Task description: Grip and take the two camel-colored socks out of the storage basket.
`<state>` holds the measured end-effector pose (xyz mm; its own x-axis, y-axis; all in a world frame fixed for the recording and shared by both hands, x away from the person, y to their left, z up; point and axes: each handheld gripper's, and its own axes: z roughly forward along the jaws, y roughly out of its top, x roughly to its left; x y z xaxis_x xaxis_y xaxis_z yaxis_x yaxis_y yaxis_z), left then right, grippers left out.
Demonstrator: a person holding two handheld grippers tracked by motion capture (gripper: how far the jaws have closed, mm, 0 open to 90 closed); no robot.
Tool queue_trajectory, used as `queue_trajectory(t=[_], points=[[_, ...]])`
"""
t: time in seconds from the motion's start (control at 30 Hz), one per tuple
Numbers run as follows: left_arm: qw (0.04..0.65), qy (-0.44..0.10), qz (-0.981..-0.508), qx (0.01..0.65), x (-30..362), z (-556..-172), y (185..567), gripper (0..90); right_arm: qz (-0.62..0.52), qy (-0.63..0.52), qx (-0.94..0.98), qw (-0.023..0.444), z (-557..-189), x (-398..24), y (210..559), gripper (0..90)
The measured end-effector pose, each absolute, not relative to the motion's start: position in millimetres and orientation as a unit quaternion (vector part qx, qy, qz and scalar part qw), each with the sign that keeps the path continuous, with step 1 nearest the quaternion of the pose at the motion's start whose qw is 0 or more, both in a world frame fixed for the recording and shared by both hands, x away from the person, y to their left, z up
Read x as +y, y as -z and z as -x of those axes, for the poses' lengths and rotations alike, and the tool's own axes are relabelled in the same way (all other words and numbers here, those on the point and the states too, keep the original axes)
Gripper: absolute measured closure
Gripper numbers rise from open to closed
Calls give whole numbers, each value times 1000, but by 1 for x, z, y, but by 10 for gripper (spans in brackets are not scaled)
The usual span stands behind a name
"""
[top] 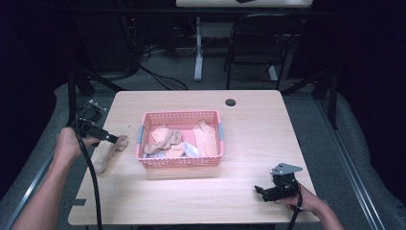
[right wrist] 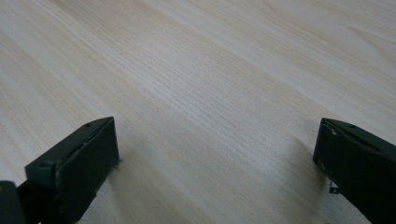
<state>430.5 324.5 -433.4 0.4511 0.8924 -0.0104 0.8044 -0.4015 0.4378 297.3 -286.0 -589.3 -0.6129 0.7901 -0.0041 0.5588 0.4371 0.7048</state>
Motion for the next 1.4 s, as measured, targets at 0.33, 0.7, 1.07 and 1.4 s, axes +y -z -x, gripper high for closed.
queue_trajectory(t=[0.33, 0.7, 1.07, 1.4], points=[[245, -132, -825, 491, 316, -423, 409, 0, -407, -341, 830, 170, -297, -286, 589, 0], [246, -137, -849, 447, 283, -425, 379, 0, -406, -341, 831, 169, -297, -286, 589, 0], [216, -122, -874, 417, 246, -438, 379, 1, -407, -341, 830, 170, -297, -286, 589, 0], [162, -75, -899, 399, 226, -451, 394, 2, -407, -341, 830, 171, -297, -286, 589, 0]])
